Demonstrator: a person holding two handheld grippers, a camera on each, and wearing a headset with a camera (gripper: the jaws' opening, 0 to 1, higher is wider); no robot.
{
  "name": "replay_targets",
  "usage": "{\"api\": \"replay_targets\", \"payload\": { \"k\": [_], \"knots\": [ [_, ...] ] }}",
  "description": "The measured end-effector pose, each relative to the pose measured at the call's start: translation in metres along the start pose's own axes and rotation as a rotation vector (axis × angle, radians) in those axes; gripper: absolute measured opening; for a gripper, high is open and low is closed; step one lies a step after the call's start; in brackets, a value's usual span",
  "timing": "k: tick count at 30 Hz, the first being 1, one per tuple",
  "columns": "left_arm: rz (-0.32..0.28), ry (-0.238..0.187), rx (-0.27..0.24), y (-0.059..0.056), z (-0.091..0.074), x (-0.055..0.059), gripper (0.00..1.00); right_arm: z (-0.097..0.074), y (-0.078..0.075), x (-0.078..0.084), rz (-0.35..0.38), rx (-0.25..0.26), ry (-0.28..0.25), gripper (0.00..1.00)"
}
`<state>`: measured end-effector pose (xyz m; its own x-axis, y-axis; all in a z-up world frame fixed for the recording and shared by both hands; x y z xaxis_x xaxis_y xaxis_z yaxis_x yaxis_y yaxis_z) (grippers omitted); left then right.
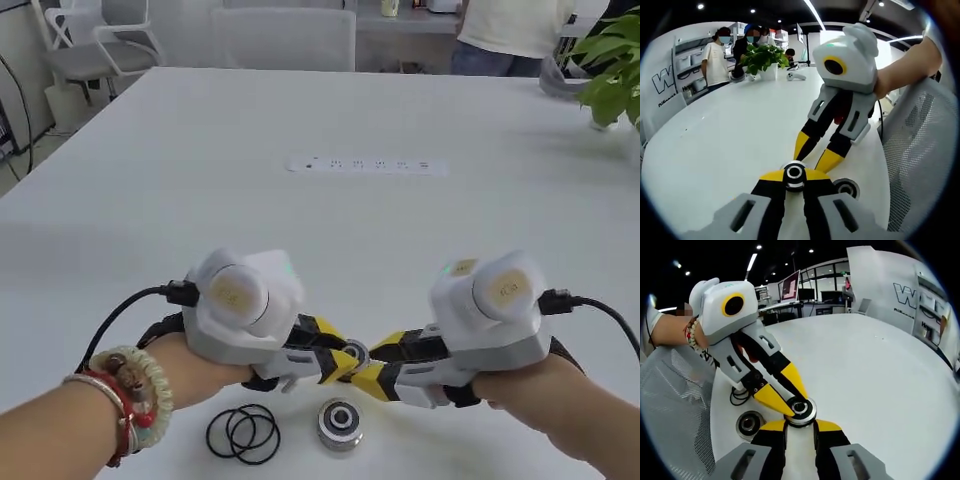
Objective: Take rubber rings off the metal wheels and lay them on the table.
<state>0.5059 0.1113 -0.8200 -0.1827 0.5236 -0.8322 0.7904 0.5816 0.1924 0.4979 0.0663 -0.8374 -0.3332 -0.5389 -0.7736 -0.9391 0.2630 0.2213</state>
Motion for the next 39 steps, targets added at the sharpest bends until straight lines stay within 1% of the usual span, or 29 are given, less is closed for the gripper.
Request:
{"api": "replay_targets", "payload": {
  "k": [6, 7, 8, 9, 10, 11, 15, 21, 23, 25, 28, 31, 35, 39],
  "knots": [
    [-0.007, -0.011, -0.002, -0.0006, -0.0012, 0.0005, 0.07, -0.0012, 0.0000, -0.0004, -0.002, -0.007, 0.002, 0.16],
    [-0.007, -0.012, -0.002, -0.0003, -0.0010, 0.0008, 0.07, -0.0014, -0.0001, -0.0001, -0.002, -0.007, 0.003, 0.14],
    [-0.009, -0.012, -0.004, 0.0003, -0.0015, 0.0012, 0.07, -0.0026, -0.0014, 0.0015, -0.011, -0.001, 0.015, 0.10],
    [-0.013, -0.012, -0.005, 0.0008, -0.0016, 0.0015, 0.07, -0.0031, -0.0007, 0.0019, -0.009, -0.008, 0.013, 0.07],
    [-0.015, -0.015, -0.005, 0.0011, -0.0021, 0.0020, 0.07, -0.0028, -0.0017, 0.0030, 0.006, -0.003, 0.012, 0.03],
    [-0.018, -0.017, -0.006, 0.0011, -0.0019, 0.0022, 0.07, -0.0028, -0.0024, 0.0032, 0.003, 0.000, 0.013, 0.02],
    [-0.025, -0.017, -0.015, 0.0009, -0.0018, 0.0019, 0.07, -0.0023, -0.0027, 0.0027, 0.000, 0.002, 0.017, 0.02],
    [-0.035, -0.013, -0.022, 0.0011, -0.0016, 0.0027, 0.07, -0.0021, -0.0029, 0.0023, 0.020, 0.005, 0.016, 0.01],
    [-0.039, -0.012, -0.023, 0.0012, -0.0018, 0.0030, 0.07, -0.0016, -0.0028, 0.0019, 0.015, 0.011, 0.020, 0.01],
    [-0.047, -0.009, -0.030, 0.0016, -0.0020, 0.0033, 0.07, -0.0010, -0.0032, 0.0011, 0.033, 0.026, 0.026, 0.01],
    [-0.047, -0.006, -0.036, 0.0012, -0.0025, 0.0035, 0.07, 0.0002, -0.0018, 0.0002, 0.029, 0.039, 0.043, 0.00],
    [-0.052, -0.006, -0.039, 0.0018, -0.0027, 0.0040, 0.07, -0.0004, -0.0022, 0.0006, 0.056, 0.047, 0.042, 0.00],
    [-0.054, -0.007, -0.044, 0.0020, -0.0026, 0.0044, 0.07, -0.0019, -0.0050, 0.0024, 0.137, 0.046, 0.001, 0.00],
    [-0.055, -0.016, -0.037, 0.0020, -0.0033, 0.0045, 0.07, -0.0029, -0.0067, 0.0027, 0.184, 0.047, -0.010, 0.00]
  ]
}}
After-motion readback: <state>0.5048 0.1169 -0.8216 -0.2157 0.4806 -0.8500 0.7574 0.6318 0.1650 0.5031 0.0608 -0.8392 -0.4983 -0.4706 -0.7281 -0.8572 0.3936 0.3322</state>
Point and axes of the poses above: the centre of the closed fingertips' face, and the gripper's own axes: z roughly forward along the fingers, y roughly to its left, x roughly out of its underside, the point moved 3 cm from there along -z, roughly backward along the fingers, and after that the axes turned 14 degrees about -x, right-handed, at the moved point
